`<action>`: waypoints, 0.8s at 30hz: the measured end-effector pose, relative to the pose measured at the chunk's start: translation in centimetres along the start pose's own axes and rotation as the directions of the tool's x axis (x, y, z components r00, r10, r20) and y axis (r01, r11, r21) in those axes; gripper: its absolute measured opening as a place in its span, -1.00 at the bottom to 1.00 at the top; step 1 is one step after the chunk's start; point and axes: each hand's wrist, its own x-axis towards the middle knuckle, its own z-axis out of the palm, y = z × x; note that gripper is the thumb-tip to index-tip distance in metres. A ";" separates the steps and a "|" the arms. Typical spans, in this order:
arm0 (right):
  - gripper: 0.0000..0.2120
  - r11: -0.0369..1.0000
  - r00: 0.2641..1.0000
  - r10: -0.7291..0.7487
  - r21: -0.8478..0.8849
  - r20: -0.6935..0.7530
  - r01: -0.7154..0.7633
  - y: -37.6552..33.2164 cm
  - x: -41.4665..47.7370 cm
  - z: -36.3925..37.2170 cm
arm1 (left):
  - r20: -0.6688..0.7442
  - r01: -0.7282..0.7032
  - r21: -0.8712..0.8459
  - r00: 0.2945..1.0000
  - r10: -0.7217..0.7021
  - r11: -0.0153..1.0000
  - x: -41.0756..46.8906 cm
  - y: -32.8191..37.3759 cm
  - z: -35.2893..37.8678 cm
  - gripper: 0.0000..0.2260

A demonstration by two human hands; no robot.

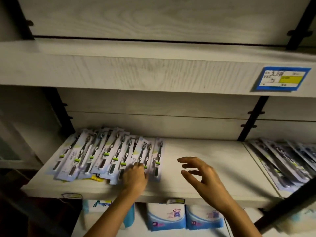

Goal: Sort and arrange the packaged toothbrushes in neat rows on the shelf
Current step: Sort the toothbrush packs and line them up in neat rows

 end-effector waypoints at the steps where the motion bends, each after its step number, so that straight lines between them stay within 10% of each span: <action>1: -0.73 1.000 1.000 -0.002 -0.003 0.006 0.002 -0.1 0.1 0.1 | 0.015 -0.007 0.076 1.000 0.006 0.997 0.6 0.3 0.3 -0.72; 9: -0.73 1.000 1.000 0.017 -0.007 0.015 -0.017 0.5 0.0 0.2 | 0.104 -0.063 0.404 0.994 0.022 0.912 1.8 1.0 1.6 -0.74; 24: -0.75 0.989 0.995 0.066 0.126 0.070 -0.074 -0.2 1.4 3.2 | -0.020 0.060 -0.189 0.998 -0.065 0.980 2.1 0.4 0.7 -0.66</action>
